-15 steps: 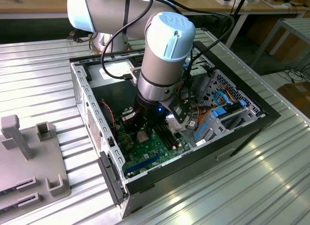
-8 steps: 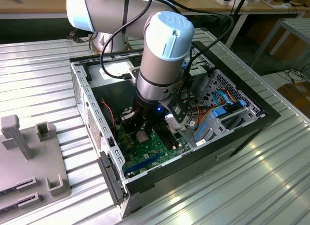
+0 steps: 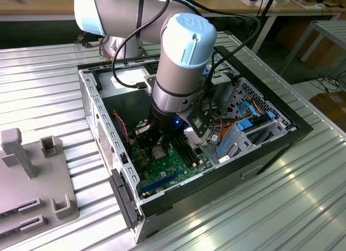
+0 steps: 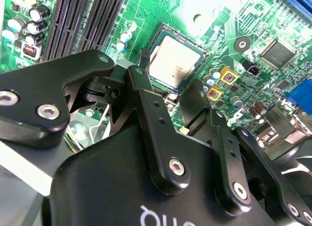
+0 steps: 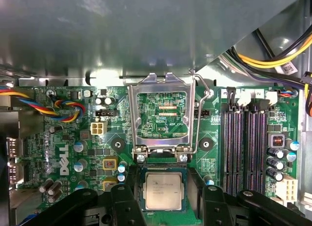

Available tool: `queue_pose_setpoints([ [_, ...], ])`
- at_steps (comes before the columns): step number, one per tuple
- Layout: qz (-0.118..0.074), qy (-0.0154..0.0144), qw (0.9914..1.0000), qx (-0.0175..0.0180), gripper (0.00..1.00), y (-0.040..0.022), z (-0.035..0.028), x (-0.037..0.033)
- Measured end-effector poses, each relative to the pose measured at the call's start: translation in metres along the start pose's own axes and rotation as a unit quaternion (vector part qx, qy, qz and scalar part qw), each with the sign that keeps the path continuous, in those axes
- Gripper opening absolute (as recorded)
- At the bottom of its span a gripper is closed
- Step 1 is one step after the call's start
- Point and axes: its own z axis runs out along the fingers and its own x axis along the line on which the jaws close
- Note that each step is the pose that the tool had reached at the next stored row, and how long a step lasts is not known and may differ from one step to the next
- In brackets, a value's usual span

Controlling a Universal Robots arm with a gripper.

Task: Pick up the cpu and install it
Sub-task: 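Place the cpu into insertion slot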

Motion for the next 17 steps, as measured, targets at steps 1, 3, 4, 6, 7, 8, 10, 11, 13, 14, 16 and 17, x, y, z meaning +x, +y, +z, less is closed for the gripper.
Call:
queue_pose_setpoints([
  [1,0.0,0.0,1.0,0.0,0.52,-0.0004,0.0002,-0.0001],
  [3,0.0,0.0,1.0,0.0001,0.52,-0.0017,0.0007,-0.0002],
  [4,0.001,0.0,1.0,0.0,0.52,-0.0025,0.001,-0.0002],
  [6,0.001,0.0,1.0,0.0,0.52,-0.0038,0.0018,-0.0007],
  [7,0.001,0.0,1.0,0.0,0.52,-0.0039,0.0018,-0.0007],
  [8,0.001,0.0,1.0,0.0001,0.52,-0.0039,0.0018,-0.0007],
  [10,0.001,0.0,1.0,0.0,0.52,-0.0039,0.0018,-0.0007],
  [11,0.001,0.0,1.0,0.0,0.52,-0.0039,0.0018,-0.0007],
  [13,0.001,0.0,1.0,0.0,0.52,-0.0039,0.0017,-0.0008],
  [14,0.001,0.0,1.0,0.0,0.52,-0.004,0.0017,-0.0008],
  [16,0.001,0.0001,1.0,0.0002,0.52,-0.0041,0.0009,-0.0007],
  [17,0.001,0.0001,1.0,0.0001,0.52,-0.004,-0.0007,-0.0007],
])
